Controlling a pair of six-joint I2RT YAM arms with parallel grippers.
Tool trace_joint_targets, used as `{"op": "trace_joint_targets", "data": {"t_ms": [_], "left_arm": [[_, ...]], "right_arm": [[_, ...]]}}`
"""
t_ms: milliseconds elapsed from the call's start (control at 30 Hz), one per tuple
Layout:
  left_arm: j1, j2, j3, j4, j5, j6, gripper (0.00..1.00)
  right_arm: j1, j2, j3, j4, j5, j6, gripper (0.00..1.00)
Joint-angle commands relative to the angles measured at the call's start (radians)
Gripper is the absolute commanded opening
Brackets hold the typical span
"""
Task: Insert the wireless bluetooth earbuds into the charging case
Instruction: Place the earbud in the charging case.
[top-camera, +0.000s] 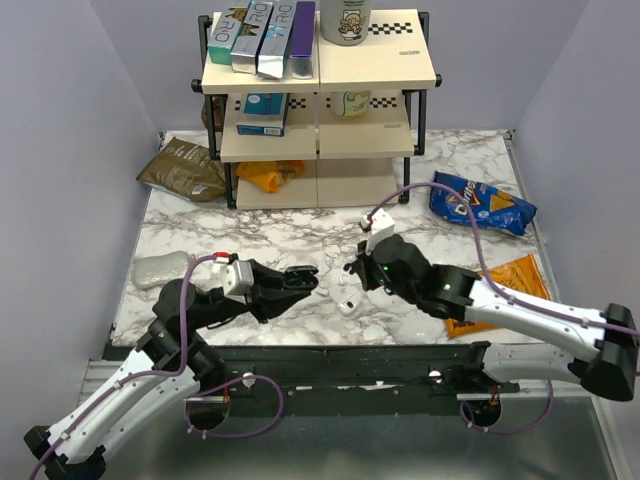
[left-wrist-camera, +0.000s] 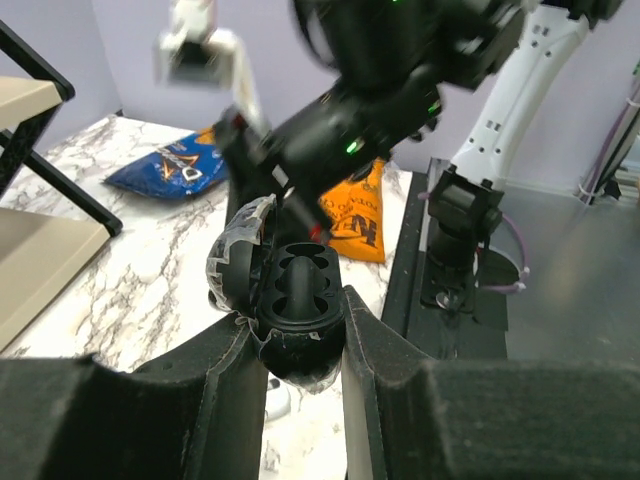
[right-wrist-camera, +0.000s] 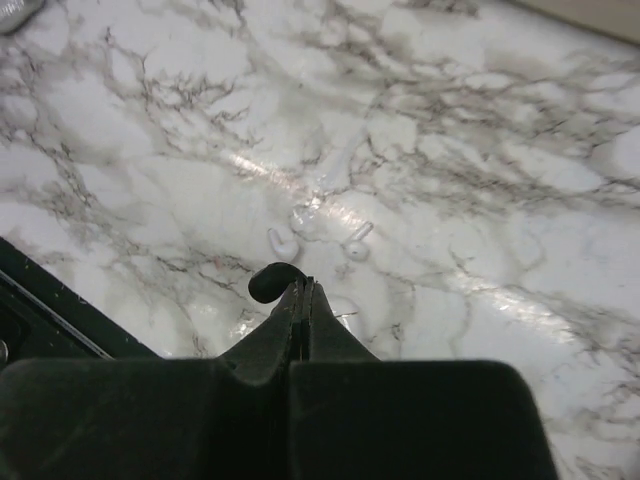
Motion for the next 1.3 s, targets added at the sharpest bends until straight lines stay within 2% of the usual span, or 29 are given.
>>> {"op": "trace_joint_targets", "data": {"t_ms": [0,167,367,667,833,967,1267], "left_arm": [[-0.003,0.065,0.017,0.156,-0.036,-0.002,0.00],[-0.001,0.200,0.045,0.282,-0.014,0.004,0.00],[0.002,0.371,0.106,0.413,0.082,-0.001,0.00],[0.046,0.572,0.180,0.594,0.265,-0.093,0.00],[0.091,0.681,0.210,0.744,0.375,-0.232,0.00],[0.094,0.781,0.240,0.854,0.420,-0.318,0.00],[0.094,0.869,0.275,0.942,0.443,-0.395,0.00]], "right_arm": [[-0.001,-0.156,0.060,-0.140,0.145,-0.124,0.00],[0.004,-0.302,0.120,-0.214,0.202,-0.225,0.01],[0.037,-0.388,0.176,-0.258,0.224,-0.348,0.01],[0.073,-0.488,0.244,-0.238,0.064,-0.475,0.01],[0.076,-0.503,0.247,-0.212,-0.058,-0.506,0.01],[0.076,-0.486,0.250,-0.195,-0.094,-0.512,0.01],[0.082,-0.423,0.256,-0.129,-0.106,-0.533,0.01]]}}
